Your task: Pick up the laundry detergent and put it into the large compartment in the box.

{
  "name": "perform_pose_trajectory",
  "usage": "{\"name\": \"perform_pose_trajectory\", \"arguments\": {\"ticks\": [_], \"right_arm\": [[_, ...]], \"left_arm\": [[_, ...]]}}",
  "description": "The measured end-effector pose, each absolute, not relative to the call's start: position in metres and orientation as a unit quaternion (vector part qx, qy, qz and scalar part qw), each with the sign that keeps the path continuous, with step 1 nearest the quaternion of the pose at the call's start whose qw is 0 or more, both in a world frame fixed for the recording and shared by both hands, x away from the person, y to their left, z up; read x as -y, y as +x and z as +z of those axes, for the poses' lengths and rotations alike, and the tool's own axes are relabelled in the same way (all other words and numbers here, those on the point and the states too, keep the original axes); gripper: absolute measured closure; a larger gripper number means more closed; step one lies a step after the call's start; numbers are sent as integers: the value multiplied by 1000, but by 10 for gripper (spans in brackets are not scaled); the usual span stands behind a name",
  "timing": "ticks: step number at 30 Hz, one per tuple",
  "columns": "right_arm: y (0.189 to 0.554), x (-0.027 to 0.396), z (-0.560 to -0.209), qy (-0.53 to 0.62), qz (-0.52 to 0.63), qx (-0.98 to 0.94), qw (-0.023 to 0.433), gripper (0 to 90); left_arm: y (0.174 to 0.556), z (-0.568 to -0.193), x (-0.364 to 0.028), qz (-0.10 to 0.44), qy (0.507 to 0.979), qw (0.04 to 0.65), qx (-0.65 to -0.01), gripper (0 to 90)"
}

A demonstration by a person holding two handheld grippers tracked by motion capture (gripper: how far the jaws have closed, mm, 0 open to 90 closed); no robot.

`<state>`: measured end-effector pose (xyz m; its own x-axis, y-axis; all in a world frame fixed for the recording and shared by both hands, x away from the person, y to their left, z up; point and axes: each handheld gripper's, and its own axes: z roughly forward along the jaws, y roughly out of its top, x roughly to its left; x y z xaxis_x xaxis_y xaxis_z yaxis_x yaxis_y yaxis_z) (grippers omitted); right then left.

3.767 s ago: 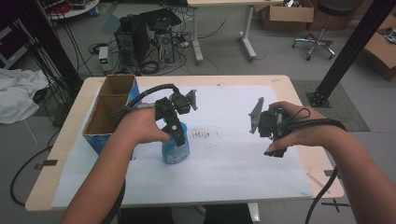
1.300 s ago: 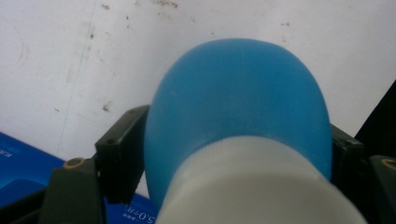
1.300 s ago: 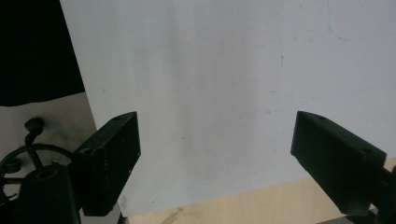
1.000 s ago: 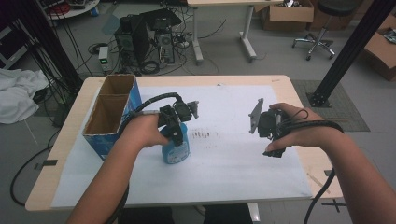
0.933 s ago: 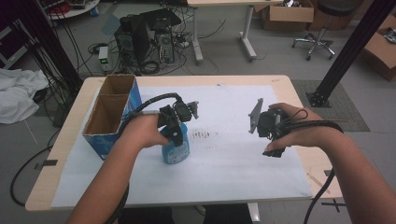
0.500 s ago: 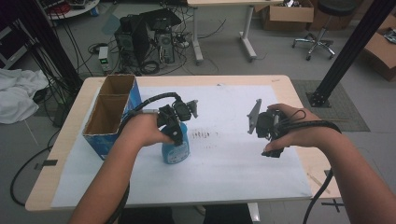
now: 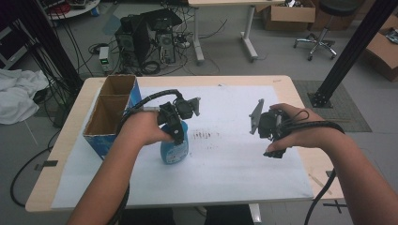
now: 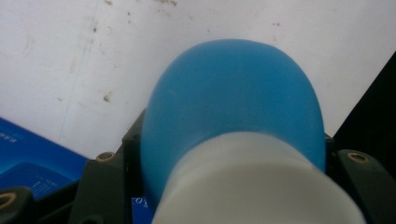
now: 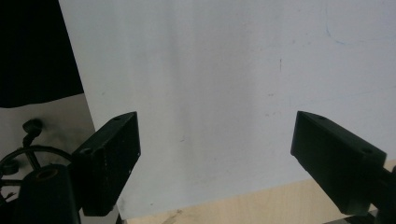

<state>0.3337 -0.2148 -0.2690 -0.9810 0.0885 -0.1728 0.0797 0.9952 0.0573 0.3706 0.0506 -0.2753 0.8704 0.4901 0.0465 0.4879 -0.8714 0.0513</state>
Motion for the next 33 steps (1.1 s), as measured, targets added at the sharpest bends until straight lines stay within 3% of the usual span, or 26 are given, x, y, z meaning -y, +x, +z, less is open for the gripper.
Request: {"name": "perform_pose_trajectory", "arguments": {"ticks": [16,33], "right_arm": [[331,211,-266,38,26,-995,91,160],[334,210,-264,35,36,-994,94,160]], "left_arm": [[365,-212,-58,6,953,31,-302,399],[388,-145,-96,23,898,41,-437,398]]}}
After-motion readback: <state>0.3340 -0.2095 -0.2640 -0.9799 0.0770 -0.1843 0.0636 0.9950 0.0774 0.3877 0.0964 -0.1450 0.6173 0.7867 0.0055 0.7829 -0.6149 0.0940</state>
